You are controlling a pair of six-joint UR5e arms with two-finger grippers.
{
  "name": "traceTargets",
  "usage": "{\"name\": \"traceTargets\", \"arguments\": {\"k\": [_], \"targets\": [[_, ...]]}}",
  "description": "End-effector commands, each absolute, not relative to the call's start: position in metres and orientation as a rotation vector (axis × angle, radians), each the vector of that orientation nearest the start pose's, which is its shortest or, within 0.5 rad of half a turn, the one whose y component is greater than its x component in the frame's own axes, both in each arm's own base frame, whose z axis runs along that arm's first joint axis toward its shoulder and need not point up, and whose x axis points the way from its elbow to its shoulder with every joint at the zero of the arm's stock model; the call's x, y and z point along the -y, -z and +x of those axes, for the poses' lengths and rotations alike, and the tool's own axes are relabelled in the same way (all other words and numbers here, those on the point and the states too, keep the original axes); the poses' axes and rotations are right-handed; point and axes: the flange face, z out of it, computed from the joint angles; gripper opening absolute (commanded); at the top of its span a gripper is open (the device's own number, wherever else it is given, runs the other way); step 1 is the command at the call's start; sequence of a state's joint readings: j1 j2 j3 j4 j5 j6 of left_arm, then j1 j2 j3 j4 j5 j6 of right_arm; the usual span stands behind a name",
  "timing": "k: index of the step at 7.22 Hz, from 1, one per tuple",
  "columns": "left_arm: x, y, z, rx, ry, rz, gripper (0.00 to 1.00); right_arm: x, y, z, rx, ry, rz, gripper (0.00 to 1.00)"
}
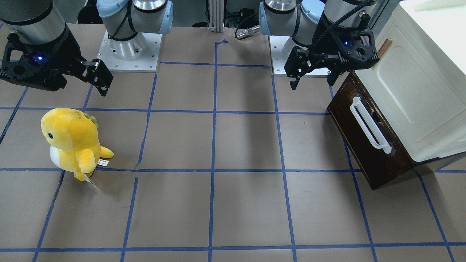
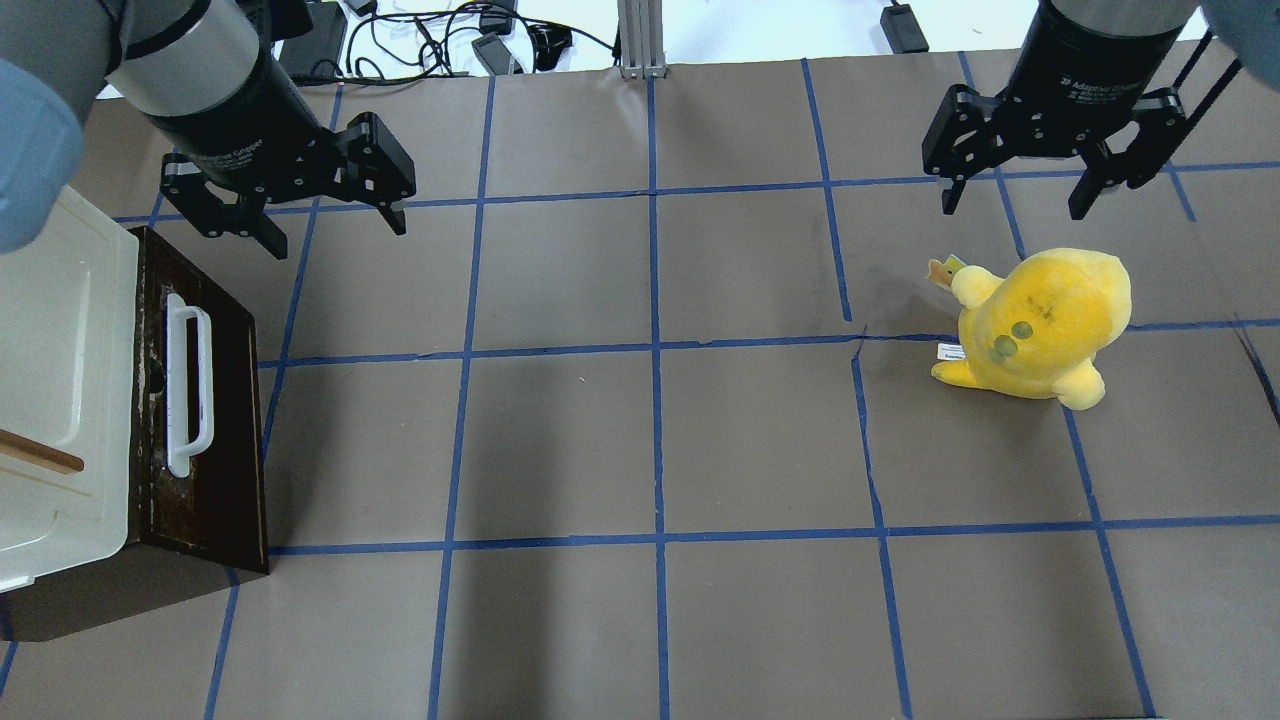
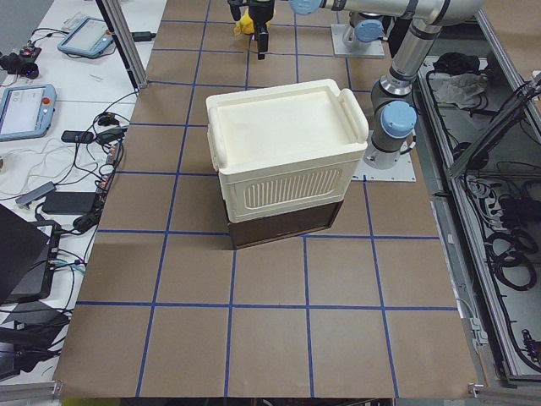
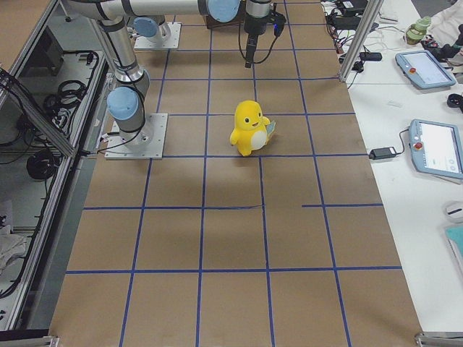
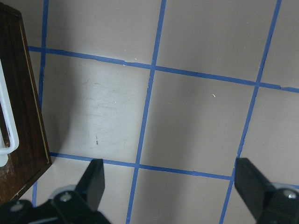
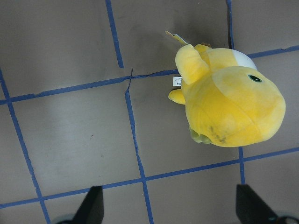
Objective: Pull drawer sideways
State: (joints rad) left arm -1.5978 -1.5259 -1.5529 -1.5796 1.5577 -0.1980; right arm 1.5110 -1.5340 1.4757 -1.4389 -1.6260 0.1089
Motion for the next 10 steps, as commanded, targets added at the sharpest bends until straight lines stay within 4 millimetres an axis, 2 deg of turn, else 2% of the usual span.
{"name": "traceTargets", "arguments": {"k": [1,5,6,8,9,10], "targets": [[0.470,-0.520,-0.148,-3.149,0.087,-0.266,1.00,0.506,-0.503,0.098,-3.185,-0.118,0.266,1.00],[0.465,-0.523,-0.150,-3.156,0.091,-0.264,1.00,0.506,-0.504,0.098,-3.185,-0.116,0.266,1.00],[0.468,-0.518,-0.150,-3.156,0.071,-0.266,1.00,0.506,-0.504,0.098,-3.185,-0.116,0.266,1.00],[0.471,-0.496,-0.168,-3.144,0.013,-0.227,1.00,0.506,-0.504,0.097,-3.185,-0.116,0.269,1.00],[0.481,-0.478,-0.172,-3.133,-0.031,-0.236,1.00,0.506,-0.504,0.098,-3.185,-0.116,0.266,1.00],[0.493,-0.457,-0.184,-3.117,-0.068,-0.213,1.00,0.506,-0.504,0.098,-3.185,-0.116,0.266,1.00]]}}
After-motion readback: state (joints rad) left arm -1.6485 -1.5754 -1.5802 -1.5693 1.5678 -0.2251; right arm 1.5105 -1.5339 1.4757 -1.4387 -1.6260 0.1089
